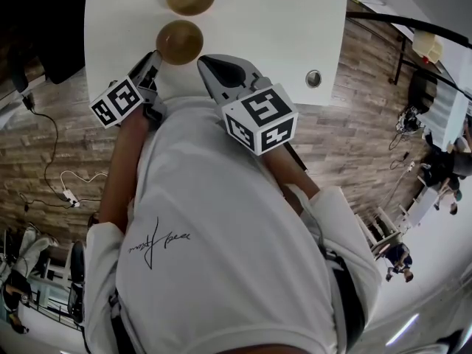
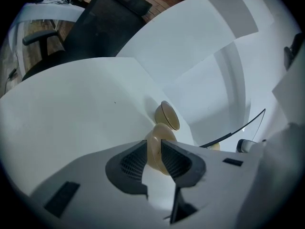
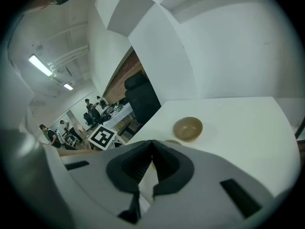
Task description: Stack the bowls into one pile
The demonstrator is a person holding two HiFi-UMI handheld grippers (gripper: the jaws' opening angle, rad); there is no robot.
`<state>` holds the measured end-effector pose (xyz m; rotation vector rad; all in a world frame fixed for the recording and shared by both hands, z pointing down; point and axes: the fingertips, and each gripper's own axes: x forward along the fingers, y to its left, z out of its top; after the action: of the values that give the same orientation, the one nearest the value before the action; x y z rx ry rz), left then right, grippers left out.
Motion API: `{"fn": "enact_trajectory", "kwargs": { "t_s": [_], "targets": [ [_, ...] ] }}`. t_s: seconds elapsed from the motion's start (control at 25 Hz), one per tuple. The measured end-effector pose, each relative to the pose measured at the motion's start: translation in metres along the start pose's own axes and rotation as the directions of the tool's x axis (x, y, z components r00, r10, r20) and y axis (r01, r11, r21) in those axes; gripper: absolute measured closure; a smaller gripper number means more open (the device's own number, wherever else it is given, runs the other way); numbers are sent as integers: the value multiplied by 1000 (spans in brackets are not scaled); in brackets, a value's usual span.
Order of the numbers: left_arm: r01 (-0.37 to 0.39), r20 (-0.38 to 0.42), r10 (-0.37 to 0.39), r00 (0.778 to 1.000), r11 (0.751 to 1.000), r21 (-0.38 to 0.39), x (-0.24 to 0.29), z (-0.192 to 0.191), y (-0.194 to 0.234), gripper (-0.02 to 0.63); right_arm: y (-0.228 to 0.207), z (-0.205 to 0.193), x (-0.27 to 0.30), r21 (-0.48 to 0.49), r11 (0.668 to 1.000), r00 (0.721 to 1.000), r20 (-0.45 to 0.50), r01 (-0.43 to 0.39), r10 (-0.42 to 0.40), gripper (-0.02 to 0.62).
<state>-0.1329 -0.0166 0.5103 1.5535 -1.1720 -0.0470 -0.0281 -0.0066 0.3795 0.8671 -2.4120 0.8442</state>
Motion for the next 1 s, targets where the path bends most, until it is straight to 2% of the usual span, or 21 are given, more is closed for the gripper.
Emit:
{"fn": "enact_trajectory", "kwargs": {
  "t_s": [0.48,1.0],
  "targets": [
    [11,-36,-13,999,999,-52,14,-3,9,525,-7,0,-3,40,999,1000,18,18,-19,583],
    [7,-53,-8,999,1000,-28,21,-2,7,557,-13,0,-5,75,997,999,28,31,-33,584]
  ]
}}
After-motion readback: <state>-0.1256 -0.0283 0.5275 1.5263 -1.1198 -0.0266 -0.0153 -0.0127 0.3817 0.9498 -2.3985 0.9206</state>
